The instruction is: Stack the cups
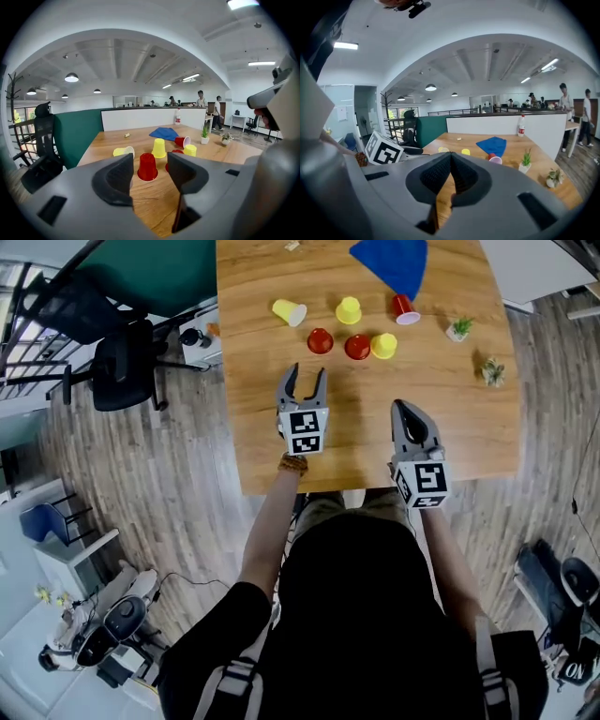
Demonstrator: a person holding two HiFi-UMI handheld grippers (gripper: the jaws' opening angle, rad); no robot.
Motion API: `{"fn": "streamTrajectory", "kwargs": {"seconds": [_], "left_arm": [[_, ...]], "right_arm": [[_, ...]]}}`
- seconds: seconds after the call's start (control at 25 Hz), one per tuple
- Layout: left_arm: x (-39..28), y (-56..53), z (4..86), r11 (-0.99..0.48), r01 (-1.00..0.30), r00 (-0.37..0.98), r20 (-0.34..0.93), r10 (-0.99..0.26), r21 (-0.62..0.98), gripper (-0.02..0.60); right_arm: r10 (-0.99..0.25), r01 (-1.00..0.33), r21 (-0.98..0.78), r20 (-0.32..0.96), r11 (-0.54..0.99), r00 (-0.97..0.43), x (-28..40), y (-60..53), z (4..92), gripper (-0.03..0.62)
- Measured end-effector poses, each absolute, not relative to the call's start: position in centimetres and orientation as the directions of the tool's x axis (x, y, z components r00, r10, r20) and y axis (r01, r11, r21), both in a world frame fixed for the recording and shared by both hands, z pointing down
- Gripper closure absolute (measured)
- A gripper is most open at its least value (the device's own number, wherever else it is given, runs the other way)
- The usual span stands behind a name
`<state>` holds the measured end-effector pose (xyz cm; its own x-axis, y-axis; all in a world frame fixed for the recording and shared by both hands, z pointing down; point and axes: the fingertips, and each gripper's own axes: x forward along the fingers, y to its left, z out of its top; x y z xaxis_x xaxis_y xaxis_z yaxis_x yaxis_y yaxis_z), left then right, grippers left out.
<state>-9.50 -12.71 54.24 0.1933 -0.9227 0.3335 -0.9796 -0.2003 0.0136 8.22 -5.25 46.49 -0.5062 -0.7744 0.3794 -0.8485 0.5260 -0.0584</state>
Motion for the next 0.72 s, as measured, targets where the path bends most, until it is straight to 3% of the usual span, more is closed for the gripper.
{"fn": "streamTrajectory", "kwargs": {"seconds": [0.72], "left_arm": [[-8.6,-20.9,63.0,-0.121,-0.992,0.129,0.456,-0.881,0.046,0.336]], "right_arm": [[-0.778,-0.903,-0.072,0.482,0.423,-0.403,15.2,-7.3,50.6,0.587]]}}
